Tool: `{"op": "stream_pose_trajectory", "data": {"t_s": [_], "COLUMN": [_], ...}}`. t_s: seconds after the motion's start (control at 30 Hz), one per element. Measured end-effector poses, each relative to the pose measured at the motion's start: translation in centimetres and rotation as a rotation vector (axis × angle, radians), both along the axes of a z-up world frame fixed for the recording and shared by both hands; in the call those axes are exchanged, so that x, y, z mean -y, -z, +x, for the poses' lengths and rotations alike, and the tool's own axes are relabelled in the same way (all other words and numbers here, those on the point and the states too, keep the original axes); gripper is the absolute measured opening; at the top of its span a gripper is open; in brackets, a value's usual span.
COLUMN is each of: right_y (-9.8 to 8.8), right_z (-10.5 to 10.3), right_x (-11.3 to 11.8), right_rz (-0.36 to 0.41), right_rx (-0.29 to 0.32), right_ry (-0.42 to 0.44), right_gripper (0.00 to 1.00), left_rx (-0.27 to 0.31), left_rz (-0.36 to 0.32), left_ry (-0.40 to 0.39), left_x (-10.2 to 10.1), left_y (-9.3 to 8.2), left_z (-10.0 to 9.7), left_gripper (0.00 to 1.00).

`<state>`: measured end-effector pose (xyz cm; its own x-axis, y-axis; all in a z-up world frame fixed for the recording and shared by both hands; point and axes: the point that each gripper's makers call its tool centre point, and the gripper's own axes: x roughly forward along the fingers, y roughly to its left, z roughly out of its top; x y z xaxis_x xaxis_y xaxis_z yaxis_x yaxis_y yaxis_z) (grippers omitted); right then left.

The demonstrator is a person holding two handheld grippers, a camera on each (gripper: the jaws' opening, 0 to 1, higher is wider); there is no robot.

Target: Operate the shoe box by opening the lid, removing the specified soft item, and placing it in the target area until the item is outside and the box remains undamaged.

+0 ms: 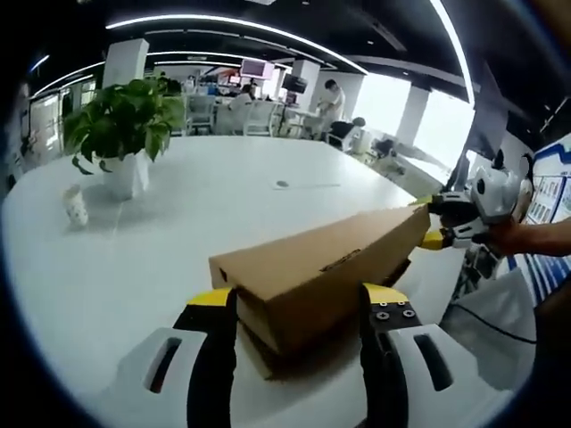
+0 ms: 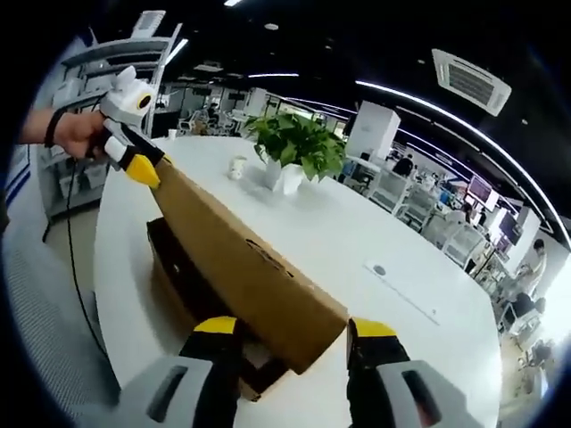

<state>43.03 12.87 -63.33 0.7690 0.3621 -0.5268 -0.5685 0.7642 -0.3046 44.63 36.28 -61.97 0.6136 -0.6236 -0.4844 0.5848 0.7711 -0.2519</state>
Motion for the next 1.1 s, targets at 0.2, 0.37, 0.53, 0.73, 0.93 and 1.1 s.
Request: {"op": "stream_pose_trajectory", "data": {"t_s": [0.2,0.37,0.53,0.73,0.93,1.1], "right_y": [-0.7,-1.2,-1.7,-2.0,-2.6,-3.0], "right_z": [1.1,2.0,2.9,3.7,4.8,5.5], "right_x": [0.3,0.8,1.1,1.4,1.7,2.0], "right_rz": [-0.02,-0.045,-0.07,-0.08,-0.106,-0.131], "right_rx": [0.033,0.05,0.069,0.068,0.081,0.083], "right_ry": [0.011,0.019,0.028,0.035,0.047,0.045], "right_gripper": [0.37,0.32,0.27,0.23,0.18,0.13], "left_rx": [0.023,0.035,0.054,0.066,0.091,0.107], "left_rz": [-0.018,-0.034,-0.039,-0.033,-0.03,-0.028], "left_ry": [-0.012,-0.016,-0.016,-0.003,-0.019,-0.028], "left_x": [0.3,0.5,0.8,1.3,0.9,0.3], "left_y": [-1.6,-2.4,-3.2,-3.9,-4.4,-4.5], "left_z": [0.4,0.9,1.7,2.4,2.9,3.0], "left_gripper": [0.55,0.55,0.55,0.56,0.57,0.61]}}
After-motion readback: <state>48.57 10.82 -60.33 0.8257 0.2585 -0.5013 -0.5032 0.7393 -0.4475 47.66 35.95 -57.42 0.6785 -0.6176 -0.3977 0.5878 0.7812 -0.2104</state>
